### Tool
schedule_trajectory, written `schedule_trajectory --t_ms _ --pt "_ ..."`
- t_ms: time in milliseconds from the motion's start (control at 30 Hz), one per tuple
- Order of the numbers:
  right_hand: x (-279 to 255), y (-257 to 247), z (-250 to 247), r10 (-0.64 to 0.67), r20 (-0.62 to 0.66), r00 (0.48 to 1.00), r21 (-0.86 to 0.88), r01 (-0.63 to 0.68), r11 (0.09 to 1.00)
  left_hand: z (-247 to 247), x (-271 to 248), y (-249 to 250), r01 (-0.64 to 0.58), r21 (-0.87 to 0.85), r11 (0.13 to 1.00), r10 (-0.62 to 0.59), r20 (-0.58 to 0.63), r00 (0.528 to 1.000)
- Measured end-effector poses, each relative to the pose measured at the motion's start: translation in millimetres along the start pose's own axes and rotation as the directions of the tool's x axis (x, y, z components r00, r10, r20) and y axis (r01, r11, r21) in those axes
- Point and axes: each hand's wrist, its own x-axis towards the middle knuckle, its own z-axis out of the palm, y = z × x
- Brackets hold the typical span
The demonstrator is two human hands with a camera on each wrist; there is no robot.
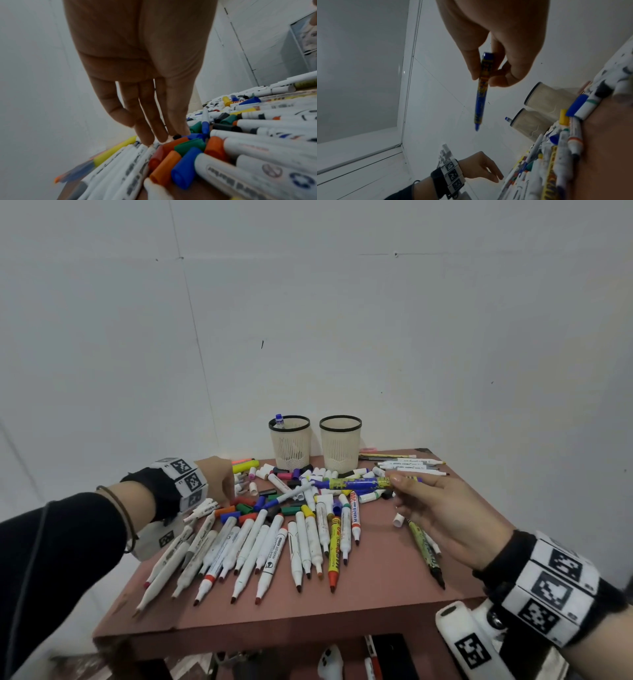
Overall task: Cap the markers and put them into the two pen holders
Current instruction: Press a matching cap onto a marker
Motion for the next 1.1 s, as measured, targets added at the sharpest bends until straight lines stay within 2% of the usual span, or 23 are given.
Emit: schedule_trajectory --t_ms 233,367,633,800,933,1100 --pt "-2 7 12 0.006 -0.051 0.999 0.120 0.001 0.993 13 -1 -9 0.005 -0.029 1.000 -0.003 0.068 0.998" --pt "-4 9 13 0.024 -0.061 0.998 0.117 -0.016 0.993 13 2 -7 -0.006 -0.040 0.999 0.011 0.102 0.995" --pt "-4 12 9 0.055 -0.089 0.995 0.108 -0.045 0.993 6 5 8 0.000 0.041 0.999 -0.006 0.165 0.986" --pt "-1 12 7 0.067 -0.160 0.985 0.116 -0.049 0.992 4 9 10 0.008 0.017 1.000 -0.009 0.086 0.996" --pt "4 11 7 0.095 -0.206 0.974 0.193 -0.055 0.980 -3 14 17 0.009 0.026 1.000 -0.009 0.008 1.000" --pt "8 10 4 0.119 -0.224 0.967 0.255 -0.060 0.965 -8 29 26 0.009 -0.050 0.999 -0.010 -0.020 1.000"
